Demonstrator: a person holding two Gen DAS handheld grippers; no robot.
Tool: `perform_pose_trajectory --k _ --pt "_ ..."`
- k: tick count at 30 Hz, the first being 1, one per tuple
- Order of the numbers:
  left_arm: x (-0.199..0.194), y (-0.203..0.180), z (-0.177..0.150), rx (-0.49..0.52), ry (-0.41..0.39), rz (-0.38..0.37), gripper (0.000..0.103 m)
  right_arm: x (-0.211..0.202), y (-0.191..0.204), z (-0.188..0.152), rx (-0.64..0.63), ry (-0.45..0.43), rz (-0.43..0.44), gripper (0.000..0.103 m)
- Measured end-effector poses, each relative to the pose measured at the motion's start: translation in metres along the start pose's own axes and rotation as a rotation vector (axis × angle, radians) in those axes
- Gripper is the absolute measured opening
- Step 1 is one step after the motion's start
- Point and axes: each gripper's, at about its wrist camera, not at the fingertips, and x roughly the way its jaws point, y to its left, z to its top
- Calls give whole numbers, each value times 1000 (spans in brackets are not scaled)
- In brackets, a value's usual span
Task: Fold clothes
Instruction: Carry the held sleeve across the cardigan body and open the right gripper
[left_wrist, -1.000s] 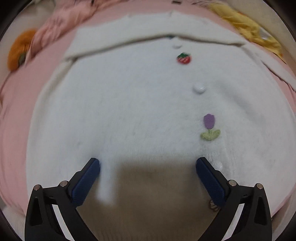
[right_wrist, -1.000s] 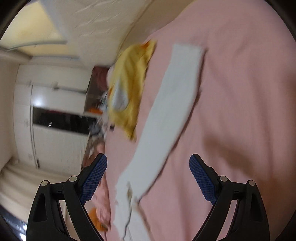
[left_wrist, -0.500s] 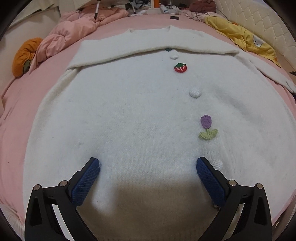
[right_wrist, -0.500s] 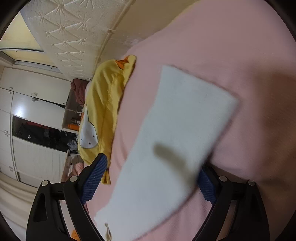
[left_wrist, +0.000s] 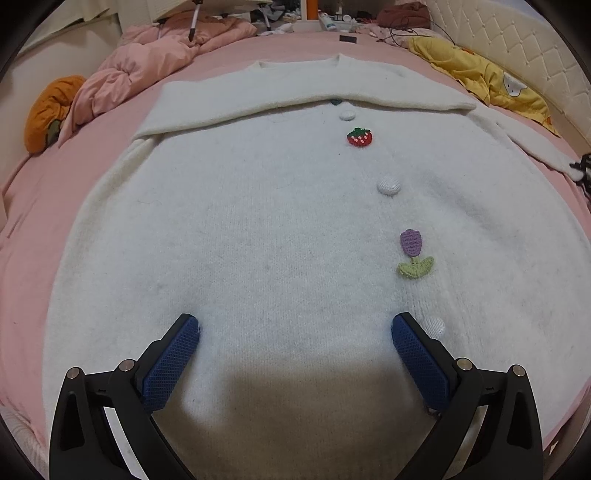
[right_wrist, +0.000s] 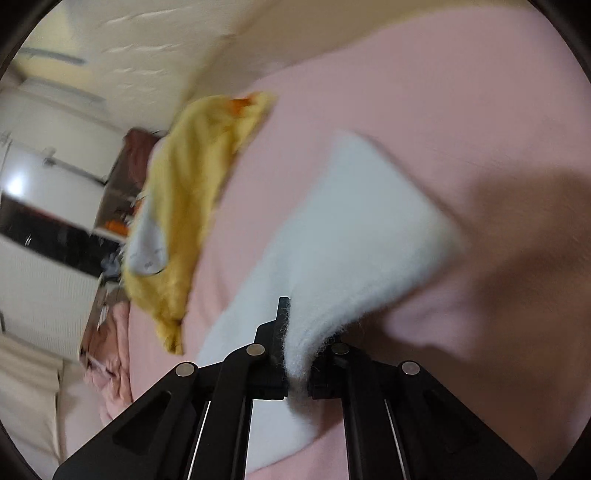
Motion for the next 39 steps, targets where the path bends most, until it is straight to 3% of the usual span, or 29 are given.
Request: perform_pose_trajectory --k 6,12,18,24,27,31,36,39 --pt "-1 1 -3 1 -17 -15 103 -3 79 -26 -180 25 35 6" --pt "-8 6 7 22 17 -48 103 7 189 -94 -411 113 95 6" --pt "-20 29 13 73 45 -87 103 34 283 -189 -517 234 179 6" --pt "-14 89 -5 -107 83 -151 103 59 371 -299 -627 351 253 6" --pt "-19 99 -1 -166 35 -172 103 76 412 -362 -691 407 274 6" --pt "-42 112 5 -186 -99 -128 103 104 443 -442 -793 488 249 6" --pt "-70 146 8 -300 -267 -105 103 129 443 -513 -879 572 185 6" --pt "-70 157 7 -341 -280 -119 103 140 437 -543 -914 606 151 6"
